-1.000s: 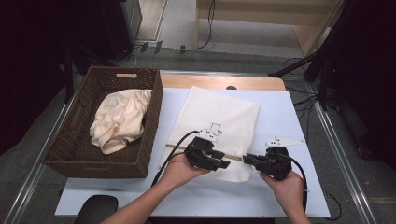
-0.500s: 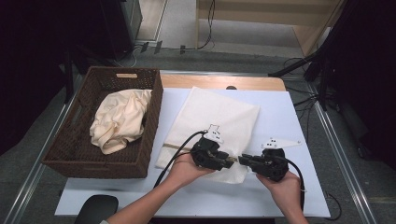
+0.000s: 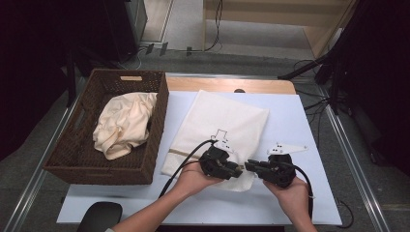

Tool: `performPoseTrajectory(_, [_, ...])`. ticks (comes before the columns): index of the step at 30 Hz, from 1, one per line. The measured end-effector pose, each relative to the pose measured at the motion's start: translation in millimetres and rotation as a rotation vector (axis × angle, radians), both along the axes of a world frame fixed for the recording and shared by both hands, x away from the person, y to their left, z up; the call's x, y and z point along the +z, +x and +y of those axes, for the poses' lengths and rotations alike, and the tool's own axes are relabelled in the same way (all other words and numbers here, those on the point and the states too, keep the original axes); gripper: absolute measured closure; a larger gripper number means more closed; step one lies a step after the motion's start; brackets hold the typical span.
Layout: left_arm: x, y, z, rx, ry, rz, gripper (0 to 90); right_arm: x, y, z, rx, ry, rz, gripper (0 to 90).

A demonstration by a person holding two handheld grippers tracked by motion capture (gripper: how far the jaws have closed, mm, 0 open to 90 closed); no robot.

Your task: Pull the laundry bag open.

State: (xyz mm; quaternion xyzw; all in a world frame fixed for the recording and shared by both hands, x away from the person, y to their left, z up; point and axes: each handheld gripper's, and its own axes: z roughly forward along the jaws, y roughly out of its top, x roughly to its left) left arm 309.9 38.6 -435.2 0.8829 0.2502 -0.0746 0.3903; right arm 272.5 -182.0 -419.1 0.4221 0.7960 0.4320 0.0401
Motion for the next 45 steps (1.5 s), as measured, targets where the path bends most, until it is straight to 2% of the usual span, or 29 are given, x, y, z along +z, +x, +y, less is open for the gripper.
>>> performPoseTrajectory(1, [1.1,-0.4,0.3,-0.011,-0.01,0.015,70.3,-0.3,0.3,-0.5,-0.004,-0.002,-0.001,83.6])
performPoseTrajectory(3, [2.7,-3.7,-1.3,-0.021,-0.008,-0.006,70.4,-0.7,1.0,-1.2,-0.007,-0.001,-0.001,83.6])
performPoseTrajectory(4, [2.2,-4.1,-2.2,-0.023,-0.015,-0.004,71.5,-0.7,1.0,-1.1,-0.008,0.004,0.002,83.6])
performPoseTrajectory(9, [-2.4,-0.5,-2.1,0.0,0.004,0.012,79.1,-1.1,-1.2,3.8,0.006,-0.019,0.004,83.7])
performPoseTrajectory(12, [-2.1,0.2,-1.2,0.002,-0.009,0.026,82.9,-0.8,-1.8,5.5,0.01,-0.011,0.01,83.7])
performPoseTrajectory(17, [-0.1,-1.1,-1.1,0.013,0.009,0.027,86.7,-1.8,-1.3,5.7,0.007,-0.01,0.017,83.7])
performPoseTrajectory(24, [-0.6,0.5,0.6,0.024,0.006,0.028,87.5,-3.4,0.0,5.2,0.004,-0.006,0.032,83.9])
performPoseTrajectory(27, [-0.7,1.7,1.7,0.022,0.018,0.026,87.6,-3.7,0.8,4.2,0.002,-0.001,0.04,84.0])
performPoseTrajectory(30, [-2.6,5.9,5.9,0.052,0.033,0.038,87.7,-3.2,1.3,1.4,-0.012,-0.005,0.04,84.2])
performPoseTrajectory(32, [-2.5,7.1,8.1,0.061,0.015,0.051,87.7,-3.1,2.5,-2.1,-0.022,0.013,0.044,84.2])
performPoseTrajectory(33, [-1.6,6.8,8.2,0.056,0.027,0.044,87.7,-3.1,3.0,-3.2,-0.023,0.017,0.045,84.2])
performPoseTrajectory(42, [-3.3,7.8,8.9,0.055,0.025,0.049,87.6,-4.3,3.5,-3.0,-0.013,0.005,0.045,84.0])
performPoseTrajectory(45, [-3.8,9.8,11.3,0.063,0.015,0.068,87.5,-4.0,3.5,-3.9,-0.014,0.009,0.042,84.0])
